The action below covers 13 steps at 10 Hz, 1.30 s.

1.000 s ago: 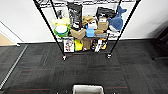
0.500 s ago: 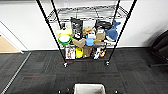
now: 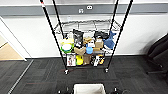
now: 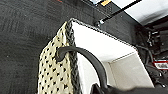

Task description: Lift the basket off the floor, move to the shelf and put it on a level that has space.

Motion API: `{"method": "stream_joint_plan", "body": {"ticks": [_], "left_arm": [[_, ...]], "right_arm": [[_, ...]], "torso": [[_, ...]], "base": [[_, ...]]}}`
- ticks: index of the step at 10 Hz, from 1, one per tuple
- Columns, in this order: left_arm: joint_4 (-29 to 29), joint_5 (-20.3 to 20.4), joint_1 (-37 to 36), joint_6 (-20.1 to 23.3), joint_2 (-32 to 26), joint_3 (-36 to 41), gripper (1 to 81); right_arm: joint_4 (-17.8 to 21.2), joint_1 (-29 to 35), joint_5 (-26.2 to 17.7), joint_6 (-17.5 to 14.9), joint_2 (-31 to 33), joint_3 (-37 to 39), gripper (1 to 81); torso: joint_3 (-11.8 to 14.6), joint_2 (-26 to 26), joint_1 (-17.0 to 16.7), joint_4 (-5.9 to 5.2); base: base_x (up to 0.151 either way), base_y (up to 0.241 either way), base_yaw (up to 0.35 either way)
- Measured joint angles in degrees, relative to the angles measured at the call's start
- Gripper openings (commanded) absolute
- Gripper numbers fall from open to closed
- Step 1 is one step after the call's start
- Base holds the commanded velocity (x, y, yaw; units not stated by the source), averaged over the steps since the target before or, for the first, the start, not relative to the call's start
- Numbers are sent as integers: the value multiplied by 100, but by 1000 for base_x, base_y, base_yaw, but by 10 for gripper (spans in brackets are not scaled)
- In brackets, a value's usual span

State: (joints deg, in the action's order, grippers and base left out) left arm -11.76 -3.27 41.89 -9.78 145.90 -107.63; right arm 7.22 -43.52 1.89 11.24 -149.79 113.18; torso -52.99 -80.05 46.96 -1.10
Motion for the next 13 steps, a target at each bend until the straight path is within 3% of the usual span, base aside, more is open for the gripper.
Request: {"method": "stream_joint_plan", "body": {"ticks": [2, 10, 13], "left_arm": [[-68, -20, -146, -20, -144, 228, 10], [-223, 149, -352, -61, -1059, 1716, 10], [-256, 208, -473, -99, -1250, 2075, 10]], "right_arm": [[2, 118, 4, 2, 83, -179, 10], [17, 177, 155, 24, 795, -1442, 10], [24, 339, 229, 46, 955, -1690, 10]], "torso": [[354, 359, -238, 0], [520, 1731, -1134, 0], [1031, 2249, -1469, 0]], "base": [[0, 0, 0], [0, 0, 0], [0, 0, 0]]}}
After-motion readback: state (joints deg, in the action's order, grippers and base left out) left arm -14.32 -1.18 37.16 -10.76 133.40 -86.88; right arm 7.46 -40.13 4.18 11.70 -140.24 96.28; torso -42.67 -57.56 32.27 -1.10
